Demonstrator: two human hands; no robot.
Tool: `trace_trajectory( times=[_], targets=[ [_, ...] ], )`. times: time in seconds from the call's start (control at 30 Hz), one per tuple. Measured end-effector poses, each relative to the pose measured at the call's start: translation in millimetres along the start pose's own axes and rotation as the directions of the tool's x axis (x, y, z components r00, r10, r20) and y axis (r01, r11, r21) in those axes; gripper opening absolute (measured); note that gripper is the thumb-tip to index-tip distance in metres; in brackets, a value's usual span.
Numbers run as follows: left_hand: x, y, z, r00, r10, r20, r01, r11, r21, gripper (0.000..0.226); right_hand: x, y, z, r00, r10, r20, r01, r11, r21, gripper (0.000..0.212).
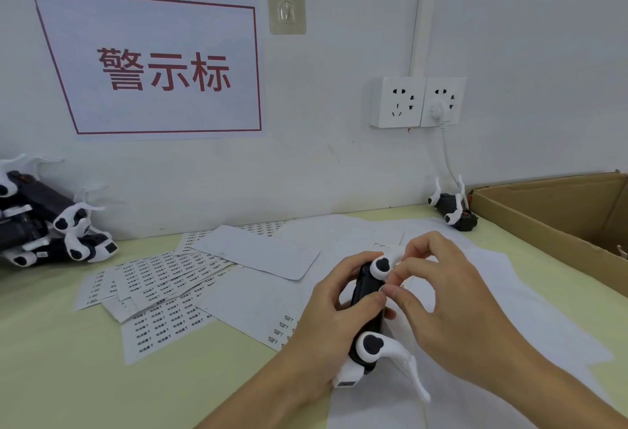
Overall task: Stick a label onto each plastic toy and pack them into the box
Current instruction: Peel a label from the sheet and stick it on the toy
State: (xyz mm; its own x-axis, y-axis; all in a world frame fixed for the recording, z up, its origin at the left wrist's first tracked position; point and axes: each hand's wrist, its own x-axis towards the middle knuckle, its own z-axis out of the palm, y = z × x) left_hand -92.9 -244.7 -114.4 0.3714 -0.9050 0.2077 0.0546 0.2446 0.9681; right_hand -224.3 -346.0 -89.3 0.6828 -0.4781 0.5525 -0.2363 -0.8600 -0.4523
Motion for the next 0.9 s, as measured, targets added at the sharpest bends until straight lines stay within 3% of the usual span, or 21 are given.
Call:
trace_trajectory(
  times=[0.5,0.9],
  targets=[
    [0,2,2,0.998,0.052,-0.036,-0.05,0.997,0.05,0.034,-2,-9,0,0.995,0.003,-0.098,-0.012,0.996,-0.085,0.017],
    [-1,2,5,0.993,0.119,-0.021,-0.115,0.986,0.121,0.039,0,-18,-2,0.969,0.16,-0.188,-0.16,0.987,0.014,0.035]
  ],
)
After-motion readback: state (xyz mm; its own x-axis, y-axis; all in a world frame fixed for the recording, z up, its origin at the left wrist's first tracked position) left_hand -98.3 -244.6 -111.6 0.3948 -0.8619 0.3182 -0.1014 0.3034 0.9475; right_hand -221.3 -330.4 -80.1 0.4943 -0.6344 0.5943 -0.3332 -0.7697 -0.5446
